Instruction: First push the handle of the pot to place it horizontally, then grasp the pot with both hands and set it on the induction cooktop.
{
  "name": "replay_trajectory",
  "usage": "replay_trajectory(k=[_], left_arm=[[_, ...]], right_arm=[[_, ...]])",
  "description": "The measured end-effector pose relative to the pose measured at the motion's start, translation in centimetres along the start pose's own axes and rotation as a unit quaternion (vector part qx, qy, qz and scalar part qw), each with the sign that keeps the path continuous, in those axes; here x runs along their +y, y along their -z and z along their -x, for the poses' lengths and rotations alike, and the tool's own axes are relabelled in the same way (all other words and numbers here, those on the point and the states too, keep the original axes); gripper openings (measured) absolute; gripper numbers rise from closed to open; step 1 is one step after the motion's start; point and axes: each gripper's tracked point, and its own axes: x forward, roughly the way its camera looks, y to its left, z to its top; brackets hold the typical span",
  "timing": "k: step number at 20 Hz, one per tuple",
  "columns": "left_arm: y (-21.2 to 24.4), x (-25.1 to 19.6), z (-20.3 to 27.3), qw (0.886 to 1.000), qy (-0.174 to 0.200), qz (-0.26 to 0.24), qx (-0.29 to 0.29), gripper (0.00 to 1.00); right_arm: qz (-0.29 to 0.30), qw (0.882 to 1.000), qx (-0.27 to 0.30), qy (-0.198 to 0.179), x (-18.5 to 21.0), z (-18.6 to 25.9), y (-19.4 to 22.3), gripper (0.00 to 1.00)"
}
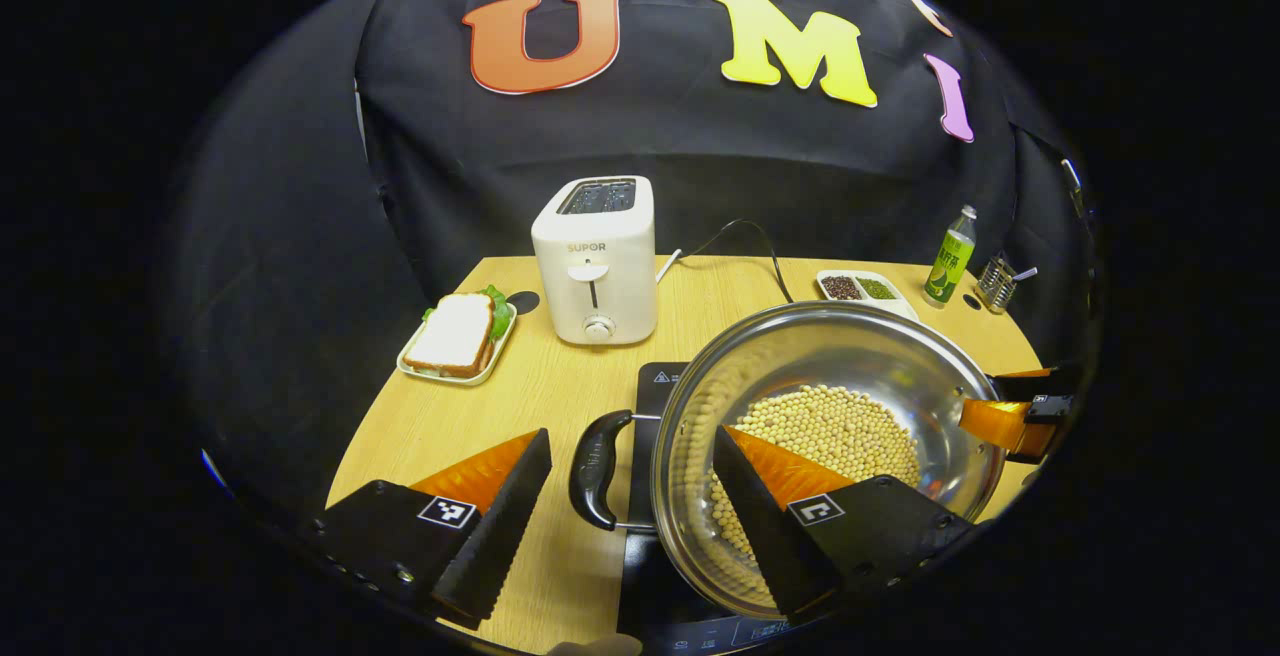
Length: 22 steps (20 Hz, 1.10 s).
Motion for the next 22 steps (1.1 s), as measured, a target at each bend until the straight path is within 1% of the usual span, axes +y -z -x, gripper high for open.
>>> replay_trajectory(k=[4, 5, 6, 7, 9, 12, 13, 15, 18, 21, 22], left_arm=[[-2.8, 0.7, 2.0, 0.999, -0.023, -0.012, -0.044, 0.97], [-3.4, 0.5, 2.9, 0.998, -0.021, -0.01, -0.053, 0.97], [-4.0, 0.3, 3.6, 0.998, -0.022, -0.01, -0.063, 0.97], [-4.5, 0.2, 4.5, 0.997, -0.021, -0.015, -0.072, 0.97], [-5.8, -0.6, 6.6, 0.995, -0.016, -0.023, -0.096, 0.97], [-8.5, -2.2, 10.3, 0.99, -0.009, -0.026, -0.138, 0.97], [-9.1, -2.9, 11.6, 0.989, -0.004, -0.024, -0.148, 0.97], [-10.0, -4.2, 13.7, 0.986, 0.001, -0.019, -0.168, 0.96], [-11.6, -6.4, 16.3, 0.981, 0.006, -0.014, -0.195, 0.97], [-13.8, -8.7, 19.8, 0.975, 0.002, -0.025, -0.222, 0.96], [-14.3, -10.0, 21.2, 0.972, 0.008, -0.026, -0.231, 0.96]], right_arm=[[0.031, 0.999, -0.043, 0.006, -0.5, 2.3, -2.0, 0.84], [0.038, 0.998, -0.05, 0.003, -0.4, 3.0, -2.4, 0.84], [0.041, 0.997, -0.062, -0.012, 0.1, 3.9, -2.9, 0.85], [0.042, 0.996, -0.072, -0.018, 0.3, 4.9, -3.4, 0.84], [0.047, 0.994, -0.093, -0.017, -0.1, 6.8, -4.5, 0.86], [0.054, 0.99, -0.13, -0.008, -1.0, 9.7, -6.3, 0.86], [0.055, 0.989, -0.134, 0.002, -1.7, 10.5, -6.6, 0.86], [0.048, 0.987, -0.151, 0.002, -2.3, 12.4, -7.7, 0.94], [0.049, 0.981, -0.185, 0.011, -3.6, 15.7, -9.3, 0.97], [0.051, 0.974, -0.219, 0.021, -5.3, 19.6, -10.3, 0.95], [0.046, 0.973, -0.227, 0.025, -6.1, 20.9, -10.5, 0.96]])
